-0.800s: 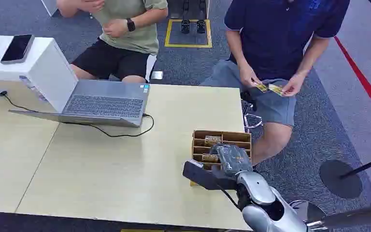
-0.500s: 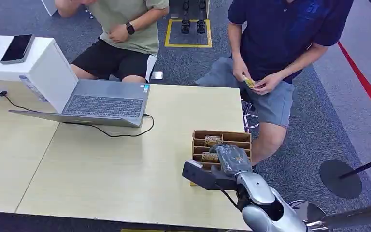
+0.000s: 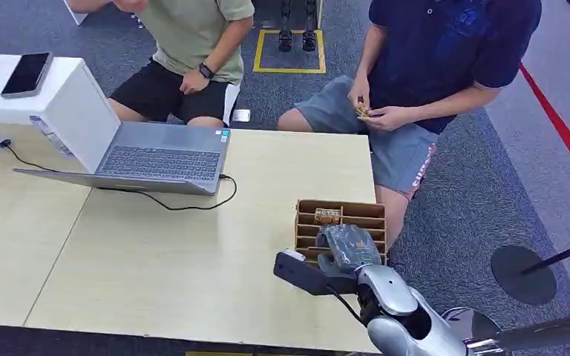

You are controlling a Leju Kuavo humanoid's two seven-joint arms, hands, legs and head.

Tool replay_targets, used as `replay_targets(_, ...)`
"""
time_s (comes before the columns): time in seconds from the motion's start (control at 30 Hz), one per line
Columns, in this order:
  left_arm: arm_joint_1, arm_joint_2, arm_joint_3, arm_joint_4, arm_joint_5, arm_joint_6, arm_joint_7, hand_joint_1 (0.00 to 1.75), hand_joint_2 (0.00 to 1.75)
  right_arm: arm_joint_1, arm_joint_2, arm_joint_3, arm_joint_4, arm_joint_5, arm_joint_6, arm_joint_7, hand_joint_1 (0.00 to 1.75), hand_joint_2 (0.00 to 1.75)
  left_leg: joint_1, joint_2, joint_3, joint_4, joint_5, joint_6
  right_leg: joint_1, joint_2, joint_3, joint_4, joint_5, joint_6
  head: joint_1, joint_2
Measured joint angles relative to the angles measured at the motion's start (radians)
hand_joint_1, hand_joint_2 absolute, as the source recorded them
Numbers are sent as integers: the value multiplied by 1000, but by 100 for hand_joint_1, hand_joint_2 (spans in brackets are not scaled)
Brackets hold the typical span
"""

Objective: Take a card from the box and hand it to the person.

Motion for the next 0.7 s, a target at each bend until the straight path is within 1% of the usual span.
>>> replay_targets(0.13,0,0,0,0,0,0,0,0,0,-1,2,8,0,0,0,0,106,175,0,0,0,0,0,0,0,0,0,0,0,0,0,0)
replay_targets(0.2,0,0,0,0,0,0,0,0,0,-2,3,12,0,0,0,-1,105,175,0,0,0,0,0,0,0,0,0,0,0,0,0,0)
replay_targets(0.23,0,0,0,0,0,0,0,0,0,-2,3,13,0,0,0,-1,103,175,0,0,0,0,0,0,0,0,0,0,0,0,0,0)
replay_targets(0.27,0,0,0,0,0,0,1,0,0,-2,3,14,1,0,0,-1,94,175,0,0,0,0,0,0,0,0,0,0,0,0,0,0)
replay_targets(0.33,0,0,0,0,0,0,3,0,0,-6,5,16,3,-5,0,-2,91,175,0,0,0,0,0,0,0,0,0,0,0,0,0,0)
replay_targets(0.37,0,0,0,0,0,0,3,0,0,-7,6,16,5,-7,0,-3,94,175,0,0,0,0,0,0,0,0,0,0,0,0,0,0)
replay_targets(0.47,0,0,0,0,0,0,3,0,0,-7,8,19,9,-11,0,-4,112,175,0,0,0,0,0,0,0,0,0,0,0,0,0,0)
replay_targets(0.5,0,0,0,0,0,0,3,0,0,-7,8,20,9,-13,0,-4,108,175,0,0,0,0,0,0,0,0,0,0,0,0,0,0)
replay_targets(0.57,0,0,0,0,0,0,3,0,0,-10,8,25,11,-18,0,-4,93,175,0,0,0,0,0,0,0,0,0,0,0,0,0,0)
replay_targets(0.6,0,0,0,0,0,0,3,0,0,-10,8,27,13,-19,0,-4,89,175,0,0,0,0,0,0,0,0,0,0,0,0,0,0)
replay_targets(0.67,0,0,0,0,0,0,3,0,0,-11,8,29,16,-21,-2,-4,93,175,0,0,0,0,0,0,0,0,0,0,0,0,0,0)
replay_targets(0.7,0,0,0,0,0,0,3,0,0,-11,8,30,17,-22,-2,-4,98,175,0,0,0,0,0,0,0,0,0,0,0,0,0,0)
